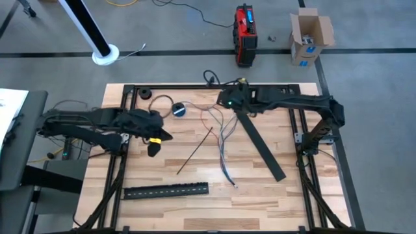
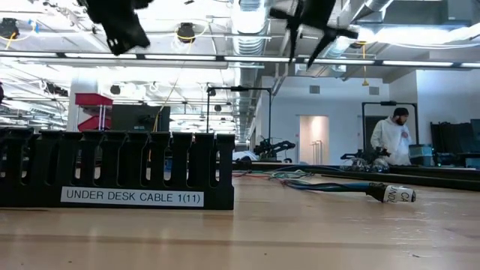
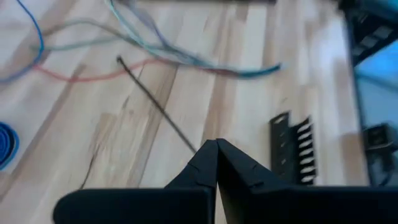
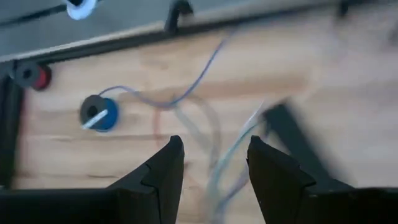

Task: Ziptie cables
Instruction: Wrap the cable wires with the black zip tie

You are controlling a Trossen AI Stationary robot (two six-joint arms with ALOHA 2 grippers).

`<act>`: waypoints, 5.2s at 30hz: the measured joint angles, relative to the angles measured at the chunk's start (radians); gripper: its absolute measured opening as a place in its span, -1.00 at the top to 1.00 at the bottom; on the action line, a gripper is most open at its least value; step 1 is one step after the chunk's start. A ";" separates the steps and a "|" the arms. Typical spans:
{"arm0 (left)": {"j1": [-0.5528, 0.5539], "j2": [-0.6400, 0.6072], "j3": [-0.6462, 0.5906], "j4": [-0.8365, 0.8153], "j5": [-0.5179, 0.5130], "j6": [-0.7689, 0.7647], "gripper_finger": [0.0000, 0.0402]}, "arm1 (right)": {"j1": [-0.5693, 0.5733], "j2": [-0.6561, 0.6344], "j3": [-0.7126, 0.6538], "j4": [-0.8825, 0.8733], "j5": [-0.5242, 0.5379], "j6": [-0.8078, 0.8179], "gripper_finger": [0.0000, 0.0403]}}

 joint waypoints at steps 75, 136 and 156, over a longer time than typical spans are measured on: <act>0.085 0.066 -0.013 -0.031 0.079 0.126 1.00 | 0.041 0.247 -0.122 0.511 -0.380 -0.194 0.41; -0.042 0.146 -0.402 0.499 -0.224 0.954 1.00 | 0.140 0.266 -0.312 0.722 -0.043 0.236 0.24; -0.043 0.132 -0.402 0.432 -0.205 0.935 1.00 | 0.118 0.354 -0.310 0.702 -0.069 0.367 0.22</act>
